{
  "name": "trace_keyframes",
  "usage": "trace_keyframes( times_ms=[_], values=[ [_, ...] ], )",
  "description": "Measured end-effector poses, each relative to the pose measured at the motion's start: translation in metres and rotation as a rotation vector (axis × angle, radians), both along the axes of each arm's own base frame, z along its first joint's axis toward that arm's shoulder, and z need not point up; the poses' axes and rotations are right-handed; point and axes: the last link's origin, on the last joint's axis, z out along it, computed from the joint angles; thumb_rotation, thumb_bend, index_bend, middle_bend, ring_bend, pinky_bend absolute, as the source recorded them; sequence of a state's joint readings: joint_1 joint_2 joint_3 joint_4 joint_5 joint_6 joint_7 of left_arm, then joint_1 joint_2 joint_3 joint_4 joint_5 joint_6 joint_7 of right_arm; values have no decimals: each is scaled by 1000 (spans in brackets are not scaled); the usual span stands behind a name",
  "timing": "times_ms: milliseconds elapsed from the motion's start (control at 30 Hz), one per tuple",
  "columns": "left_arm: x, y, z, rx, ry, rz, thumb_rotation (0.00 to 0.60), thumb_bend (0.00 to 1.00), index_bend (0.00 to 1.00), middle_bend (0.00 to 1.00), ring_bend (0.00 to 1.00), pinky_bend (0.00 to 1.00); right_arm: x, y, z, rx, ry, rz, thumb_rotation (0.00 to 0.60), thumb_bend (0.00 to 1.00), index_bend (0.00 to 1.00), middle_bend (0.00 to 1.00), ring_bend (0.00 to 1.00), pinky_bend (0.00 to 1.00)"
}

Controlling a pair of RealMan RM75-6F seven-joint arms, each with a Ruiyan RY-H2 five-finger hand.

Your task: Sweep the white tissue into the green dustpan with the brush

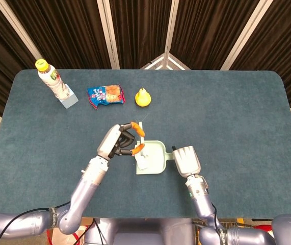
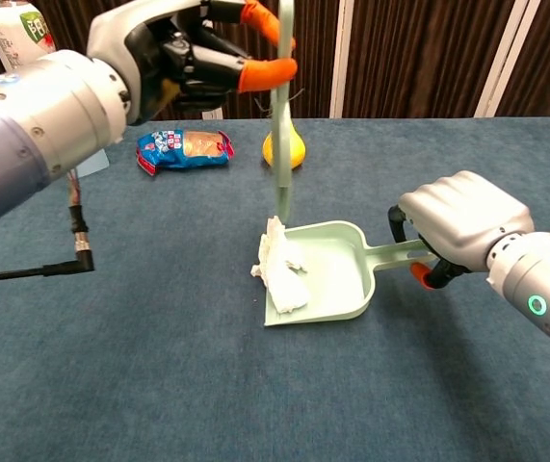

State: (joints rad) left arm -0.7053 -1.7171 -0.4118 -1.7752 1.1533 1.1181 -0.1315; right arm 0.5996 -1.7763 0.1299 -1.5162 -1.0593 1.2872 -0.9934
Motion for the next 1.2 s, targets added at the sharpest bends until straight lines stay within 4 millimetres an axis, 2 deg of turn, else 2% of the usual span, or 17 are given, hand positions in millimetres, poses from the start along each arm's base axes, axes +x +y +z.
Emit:
trace_keyframes(
  times_ms=[300,500,900,1200],
  values=[
    [-45,-1,4,48,252,41,600,624,786,1000,1000,1000,1,1,0,3,4,-2,600,494,543,847,865,846],
    [-57,2,-6,21,297,84,600,624,785,1000,1000,1000,0,1,-2,8,8,0,600,494,543,847,865,846],
    [-29,-4,-51,-30,279,66,600,610,783,1000,1000,1000,-2,0,1,4,7,0,600,495,543,847,865,846],
    [-4,-8,-67,-6,222,46,600,539,782,1000,988,1000,-2,1,3,3,3,-1,600,495,543,847,865,846]
  ],
)
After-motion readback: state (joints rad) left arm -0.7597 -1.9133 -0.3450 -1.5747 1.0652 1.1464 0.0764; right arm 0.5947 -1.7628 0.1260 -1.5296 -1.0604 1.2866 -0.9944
